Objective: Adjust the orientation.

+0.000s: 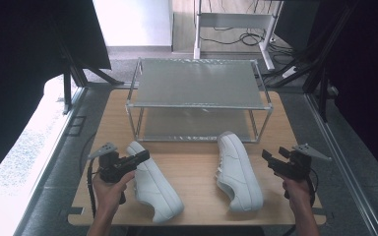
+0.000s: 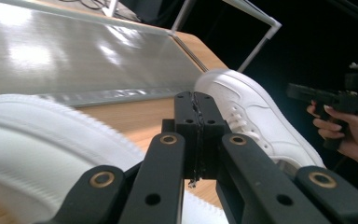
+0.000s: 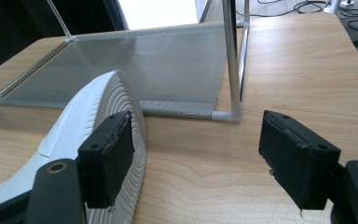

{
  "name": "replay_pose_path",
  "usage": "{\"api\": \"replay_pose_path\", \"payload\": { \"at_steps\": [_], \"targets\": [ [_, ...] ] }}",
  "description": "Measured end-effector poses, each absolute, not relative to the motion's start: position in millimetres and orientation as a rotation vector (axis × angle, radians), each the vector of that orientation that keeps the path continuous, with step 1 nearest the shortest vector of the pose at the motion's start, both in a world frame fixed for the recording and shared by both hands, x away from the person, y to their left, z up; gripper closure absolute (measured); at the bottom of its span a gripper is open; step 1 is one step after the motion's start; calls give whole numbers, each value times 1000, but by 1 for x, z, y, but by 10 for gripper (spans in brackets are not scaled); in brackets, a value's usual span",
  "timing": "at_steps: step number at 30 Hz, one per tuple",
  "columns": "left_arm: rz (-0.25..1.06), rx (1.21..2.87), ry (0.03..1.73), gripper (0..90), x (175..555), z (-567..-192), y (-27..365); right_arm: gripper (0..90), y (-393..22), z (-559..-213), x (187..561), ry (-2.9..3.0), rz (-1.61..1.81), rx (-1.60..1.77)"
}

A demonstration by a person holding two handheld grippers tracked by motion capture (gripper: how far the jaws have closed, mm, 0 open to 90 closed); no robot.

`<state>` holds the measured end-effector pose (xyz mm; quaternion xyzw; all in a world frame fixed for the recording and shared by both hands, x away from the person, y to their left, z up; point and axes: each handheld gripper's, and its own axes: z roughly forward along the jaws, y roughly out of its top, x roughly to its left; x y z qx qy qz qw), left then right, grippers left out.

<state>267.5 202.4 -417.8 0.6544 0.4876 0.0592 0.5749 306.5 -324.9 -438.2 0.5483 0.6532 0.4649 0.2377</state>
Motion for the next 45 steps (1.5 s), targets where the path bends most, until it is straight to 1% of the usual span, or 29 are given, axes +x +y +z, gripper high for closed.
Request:
{"api": "replay_pose_path", "payload": {
  "at_steps": [6, 15, 19, 22, 25, 26, 27, 34, 45],
  "targets": [
    [167, 1501, 1146, 900, 261, -409, 215, 268, -318, -436, 305, 1801, 1255, 1489],
    [190, 1487, 1229, 900, 262, -417, 228, 271, -319, -443, 307, 1814, 1215, 1525],
    [182, 1519, 1261, 900, 258, -428, 227, 272, -320, -445, 308, 1816, 1198, 1542],
    [193, 1542, 1296, 900, 252, -438, 234, 275, -323, -445, 308, 1816, 1197, 1545],
    [190, 1553, 1358, 900, 243, -460, 247, 277, -326, -446, 308, 1809, 1194, 1554],
    [190, 1553, 1358, 900, 243, -460, 247, 277, -326, -446, 308, 1809, 1194, 1554],
    [167, 1566, 1380, 900, 241, -471, 248, 277, -325, -446, 309, 1813, 1191, 1555],
    [136, 1602, 1398, 900, 245, -486, 238, 277, -322, -448, 311, 1834, 1165, 1544],
    [149, 1596, 1378, 900, 246, -481, 231, 277, -328, -447, 310, 1816, 1167, 1562]
  ]
}}
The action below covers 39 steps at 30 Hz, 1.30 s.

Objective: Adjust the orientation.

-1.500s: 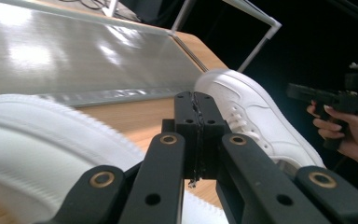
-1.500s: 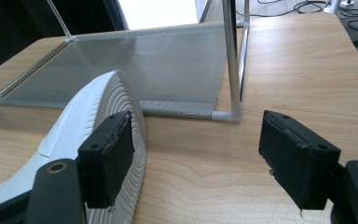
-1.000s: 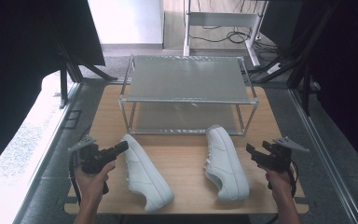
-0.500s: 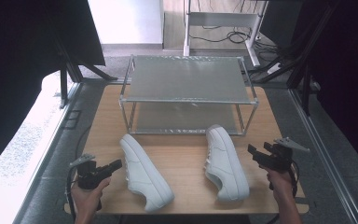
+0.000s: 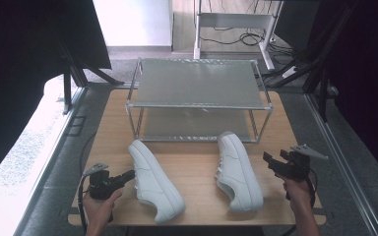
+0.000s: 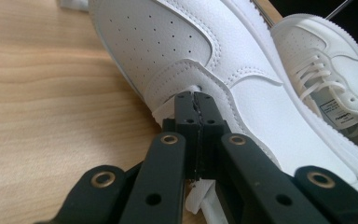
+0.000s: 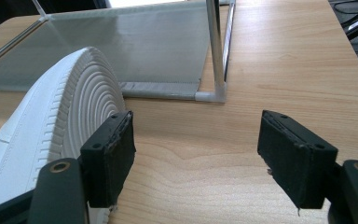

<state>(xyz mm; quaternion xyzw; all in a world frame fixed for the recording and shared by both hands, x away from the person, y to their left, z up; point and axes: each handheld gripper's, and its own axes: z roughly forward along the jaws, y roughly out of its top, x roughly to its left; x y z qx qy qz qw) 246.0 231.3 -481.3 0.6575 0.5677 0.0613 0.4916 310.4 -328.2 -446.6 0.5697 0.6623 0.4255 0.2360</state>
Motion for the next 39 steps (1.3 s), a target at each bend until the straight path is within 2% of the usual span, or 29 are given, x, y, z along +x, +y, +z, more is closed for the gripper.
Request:
{"api": "replay_pose_path", "payload": {
  "at_steps": [18, 31, 39],
  "targets": [
    [180, 1603, 1330, 900, 266, -466, 209, 278, -337, -445, 312, 1783, 1171, 1617],
    [167, 1698, 1230, 900, 312, -450, 150, 279, -342, -446, 311, 1756, 1147, 1632],
    [145, 1719, 1124, 900, 304, -425, 125, 282, -342, -445, 311, 1757, 1154, 1623]
  ]
}}
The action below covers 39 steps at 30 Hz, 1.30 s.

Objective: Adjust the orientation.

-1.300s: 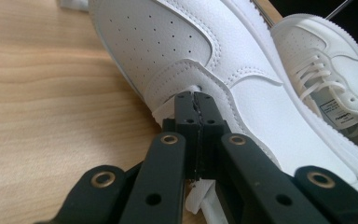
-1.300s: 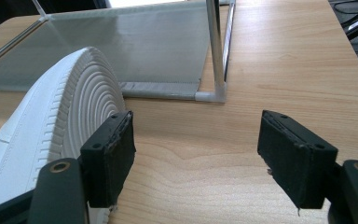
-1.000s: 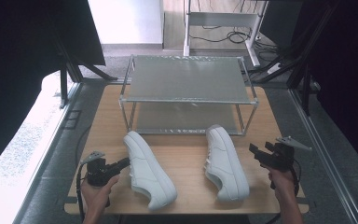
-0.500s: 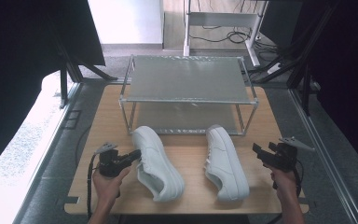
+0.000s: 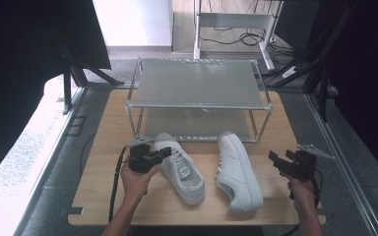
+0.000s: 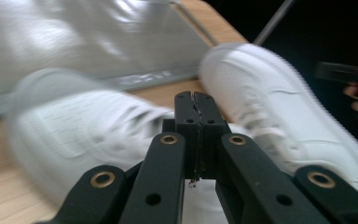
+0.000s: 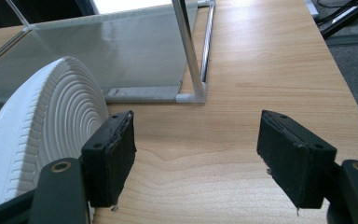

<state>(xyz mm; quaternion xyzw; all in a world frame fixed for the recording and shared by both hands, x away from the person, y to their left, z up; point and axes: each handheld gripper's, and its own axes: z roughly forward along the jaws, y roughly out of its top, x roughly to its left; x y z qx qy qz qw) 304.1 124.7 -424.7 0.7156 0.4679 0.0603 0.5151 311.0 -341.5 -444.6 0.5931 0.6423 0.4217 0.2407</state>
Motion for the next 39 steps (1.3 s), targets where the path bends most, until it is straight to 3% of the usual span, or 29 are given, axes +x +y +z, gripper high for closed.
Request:
{"api": "replay_pose_path", "payload": {
  "at_steps": [6, 15, 25, 39],
  "targets": [
    [98, 1801, 1033, 900, 292, -423, 88, 283, -341, -444, 310, 1759, 1156, 1618],
    [29, 1961, 1007, 900, 289, -449, 43, 284, -341, -446, 311, 1767, 1148, 1629],
    [-50, 1961, 1045, 900, 291, -464, 57, 284, -342, -451, 312, 1781, 1142, 1647],
    [-4, 2007, 1061, 900, 286, -464, 68, 285, -345, -452, 311, 1773, 1138, 1659]
  ]
}}
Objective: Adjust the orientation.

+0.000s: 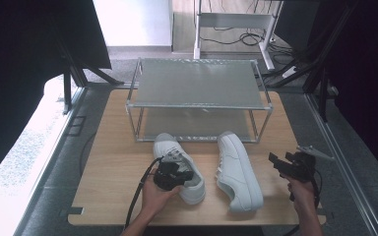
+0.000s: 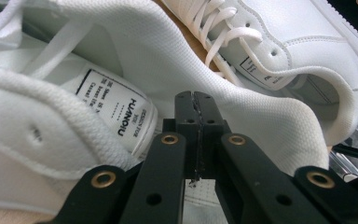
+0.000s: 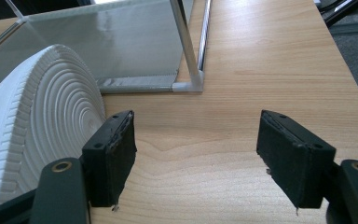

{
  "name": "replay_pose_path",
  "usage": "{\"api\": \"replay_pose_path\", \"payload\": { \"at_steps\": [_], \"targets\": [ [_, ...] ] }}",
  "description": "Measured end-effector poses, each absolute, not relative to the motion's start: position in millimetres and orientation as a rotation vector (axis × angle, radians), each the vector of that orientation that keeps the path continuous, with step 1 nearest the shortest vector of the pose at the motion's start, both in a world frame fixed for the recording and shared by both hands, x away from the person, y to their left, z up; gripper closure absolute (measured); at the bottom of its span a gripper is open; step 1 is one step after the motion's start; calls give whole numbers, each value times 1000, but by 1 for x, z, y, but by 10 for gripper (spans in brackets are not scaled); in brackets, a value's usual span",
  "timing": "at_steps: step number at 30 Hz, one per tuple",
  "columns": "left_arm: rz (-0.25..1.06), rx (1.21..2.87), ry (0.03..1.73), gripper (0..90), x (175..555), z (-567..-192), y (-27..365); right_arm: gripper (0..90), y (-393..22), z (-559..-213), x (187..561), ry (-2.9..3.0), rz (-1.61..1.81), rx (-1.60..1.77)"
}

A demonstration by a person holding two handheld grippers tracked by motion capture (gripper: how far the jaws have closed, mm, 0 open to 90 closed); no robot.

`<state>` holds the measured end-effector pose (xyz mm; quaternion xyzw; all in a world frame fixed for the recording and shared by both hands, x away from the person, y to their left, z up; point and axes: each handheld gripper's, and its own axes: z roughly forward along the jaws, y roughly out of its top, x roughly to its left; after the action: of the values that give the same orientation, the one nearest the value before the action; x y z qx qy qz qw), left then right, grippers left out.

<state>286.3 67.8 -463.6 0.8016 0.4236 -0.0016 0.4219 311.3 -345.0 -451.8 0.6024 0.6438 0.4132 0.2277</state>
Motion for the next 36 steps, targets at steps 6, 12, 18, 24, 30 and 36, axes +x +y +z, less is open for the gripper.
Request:
{"api": "replay_pose_path", "payload": {
  "at_steps": [6, 12, 18, 24, 30, 36],
  "targets": [
    [-37, 2002, 1050, 900, 286, -463, 80, 286, -351, -452, 310, 1760, 1141, 1673],
    [-13, 2031, 1050, 900, 284, -461, 84, 286, -353, -452, 310, 1750, 1142, 1681],
    [-2, 2037, 1075, 900, 281, -460, 100, 286, -353, -453, 310, 1752, 1143, 1685],
    [3, 2035, 1111, 900, 277, -459, 126, 286, -353, -453, 310, 1753, 1139, 1689],
    [-12, 1993, 1149, 900, 273, -462, 153, 286, -352, -454, 311, 1758, 1136, 1689],
    [-28, 1991, 1128, 879, 273, -460, 152, 286, -353, -454, 310, 1755, 1132, 1692]
  ]
}}
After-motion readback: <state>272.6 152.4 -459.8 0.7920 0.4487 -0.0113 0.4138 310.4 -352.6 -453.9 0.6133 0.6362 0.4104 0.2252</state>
